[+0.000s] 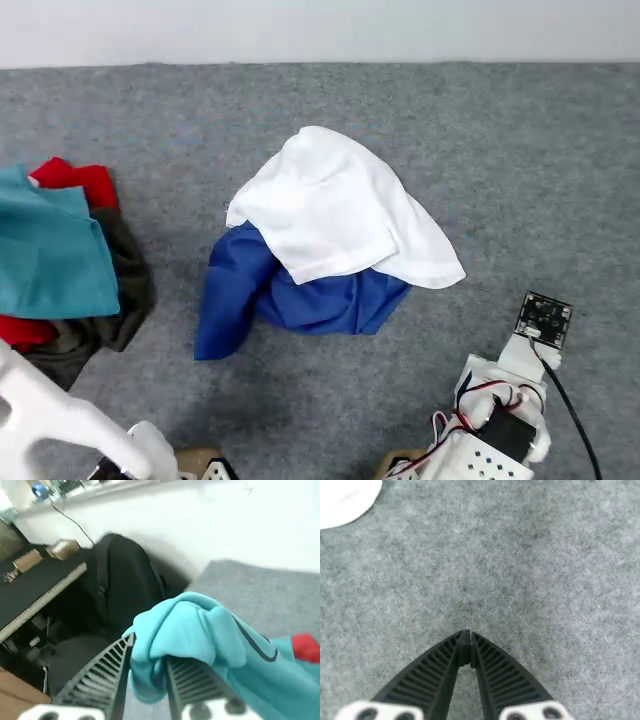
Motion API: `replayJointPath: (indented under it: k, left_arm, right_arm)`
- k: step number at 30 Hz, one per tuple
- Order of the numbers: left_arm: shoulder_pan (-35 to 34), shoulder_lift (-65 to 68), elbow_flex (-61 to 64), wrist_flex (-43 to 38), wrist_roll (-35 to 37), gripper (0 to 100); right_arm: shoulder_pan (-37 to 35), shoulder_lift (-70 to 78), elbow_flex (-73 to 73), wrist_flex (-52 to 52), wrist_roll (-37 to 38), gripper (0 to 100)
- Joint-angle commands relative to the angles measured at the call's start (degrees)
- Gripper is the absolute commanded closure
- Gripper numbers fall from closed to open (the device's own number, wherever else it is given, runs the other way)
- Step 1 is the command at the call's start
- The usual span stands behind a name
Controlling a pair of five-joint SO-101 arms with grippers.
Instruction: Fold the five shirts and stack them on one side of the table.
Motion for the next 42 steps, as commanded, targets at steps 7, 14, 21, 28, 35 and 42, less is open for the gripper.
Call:
replayJointPath:
  k: [7,14,21,28,35,42]
  left_arm:
    - [-0.44,-2.64,7.69,-1.85,-6.68,72]
    - [2.37,-6.51,1.36,3.08,-8.44,72]
    - [24.00,-12.57,-0.57,20.31,-8.35,72]
    - [50.02,-11.52,9.63,23.91,-2.73,73]
    - [64.35,2.99,12.88,22.42,-2.73,73]
    - [70.24,19.34,10.33,12.92,-2.73,73]
  right_arm:
    - [0.66,-0.22,0.88,0.31,-0.62,98.8]
    - [0.66,-0.22,0.88,0.31,-0.62,98.8]
    - [0.66,-0.22,0.88,0.31,-0.62,98.8]
    - [0.66,-0.22,0.88,0.31,-0.62,98.8]
    - [0.66,-0.22,0.88,0.31,-0.62,98.8]
    - [0.66,-0.22,0.88,0.31,-0.62,98.8]
